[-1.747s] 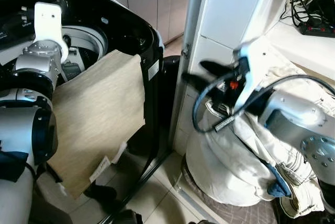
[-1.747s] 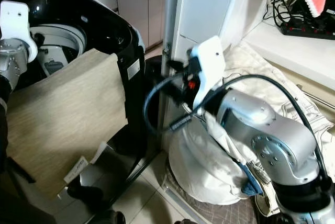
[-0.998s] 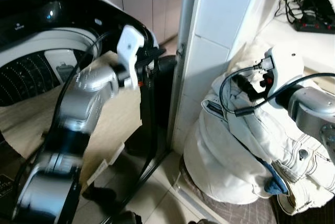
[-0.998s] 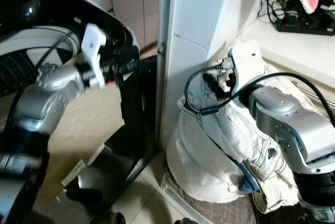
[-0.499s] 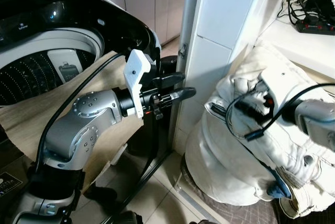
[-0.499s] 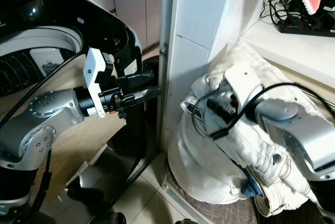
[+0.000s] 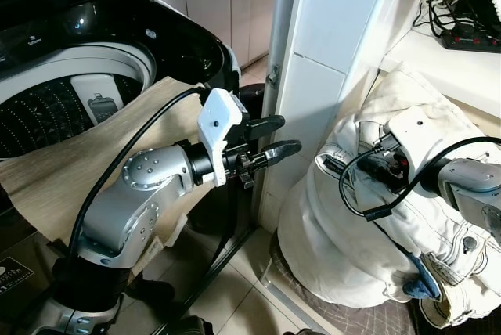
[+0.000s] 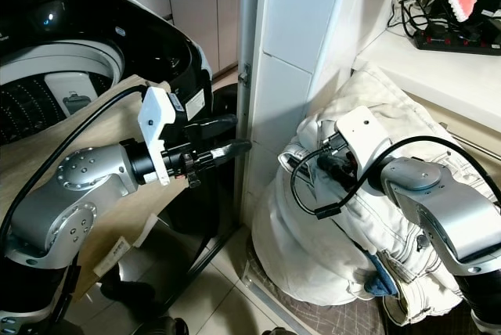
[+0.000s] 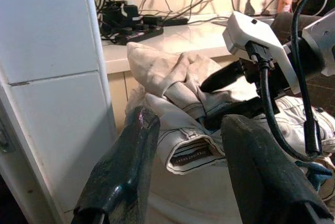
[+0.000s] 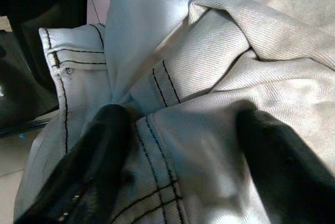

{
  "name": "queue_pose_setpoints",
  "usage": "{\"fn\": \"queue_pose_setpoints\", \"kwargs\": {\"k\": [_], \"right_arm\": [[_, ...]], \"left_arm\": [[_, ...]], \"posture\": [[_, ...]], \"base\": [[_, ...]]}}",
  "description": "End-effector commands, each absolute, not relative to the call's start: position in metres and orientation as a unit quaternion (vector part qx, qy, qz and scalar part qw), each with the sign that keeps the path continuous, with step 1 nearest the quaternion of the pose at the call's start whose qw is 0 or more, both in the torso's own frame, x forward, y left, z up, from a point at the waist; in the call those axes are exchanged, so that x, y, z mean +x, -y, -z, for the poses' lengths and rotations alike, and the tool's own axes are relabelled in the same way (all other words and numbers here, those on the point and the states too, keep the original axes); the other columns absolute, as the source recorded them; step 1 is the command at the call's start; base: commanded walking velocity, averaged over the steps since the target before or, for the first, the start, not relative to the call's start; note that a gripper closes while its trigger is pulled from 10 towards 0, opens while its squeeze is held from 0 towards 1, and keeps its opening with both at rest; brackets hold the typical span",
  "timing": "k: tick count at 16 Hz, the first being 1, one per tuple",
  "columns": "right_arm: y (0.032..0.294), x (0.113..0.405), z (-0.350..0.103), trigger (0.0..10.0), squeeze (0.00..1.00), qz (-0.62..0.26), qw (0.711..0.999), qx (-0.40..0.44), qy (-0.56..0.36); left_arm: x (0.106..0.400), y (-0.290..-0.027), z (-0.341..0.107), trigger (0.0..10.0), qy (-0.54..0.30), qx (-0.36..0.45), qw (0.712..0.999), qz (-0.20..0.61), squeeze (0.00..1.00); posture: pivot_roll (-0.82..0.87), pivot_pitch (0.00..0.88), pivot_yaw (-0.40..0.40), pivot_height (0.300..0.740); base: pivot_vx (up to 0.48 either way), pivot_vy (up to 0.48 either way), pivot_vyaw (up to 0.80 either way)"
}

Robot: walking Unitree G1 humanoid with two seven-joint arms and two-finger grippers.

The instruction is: Clothes washing

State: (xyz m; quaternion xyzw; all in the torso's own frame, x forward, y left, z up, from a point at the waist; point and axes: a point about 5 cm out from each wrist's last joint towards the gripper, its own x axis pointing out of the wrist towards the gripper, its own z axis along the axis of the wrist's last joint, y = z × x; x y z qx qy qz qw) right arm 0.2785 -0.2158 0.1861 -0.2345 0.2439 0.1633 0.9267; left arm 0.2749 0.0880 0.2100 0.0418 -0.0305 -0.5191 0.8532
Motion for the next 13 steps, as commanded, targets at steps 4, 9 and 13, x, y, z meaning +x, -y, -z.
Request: {"fn": "queue_pose_setpoints", "kwargs": {"k": [4, 9, 13], "right_arm": [[0.226, 0.28, -0.186, 0.0, 0.0, -0.145, 0.929, -0.229, -0.251], [0.227, 0.28, -0.19, 0.0, 0.0, -0.149, 0.929, -0.229, -0.249], [0.23, 0.282, -0.199, 0.0, 0.0, -0.146, 0.934, -0.227, -0.235]], "left_arm": [[0.276, -0.087, -0.21, 10.0, 0.036, 0.052, 0.858, 0.51, 0.0], [0.276, -0.087, -0.212, 10.0, 0.039, 0.055, 0.859, 0.507, 0.0], [0.277, -0.088, -0.212, 10.0, 0.036, 0.052, 0.862, 0.502, 0.0]], "posture": [[-0.12, 0.047, -0.004, 0.74], [-0.12, 0.048, -0.005, 0.74], [-0.12, 0.05, -0.005, 0.74]], "base": [[0.0, 0.0, 0.0], [0.0, 0.0, 0.0], [0.0, 0.0, 0.0]]}}
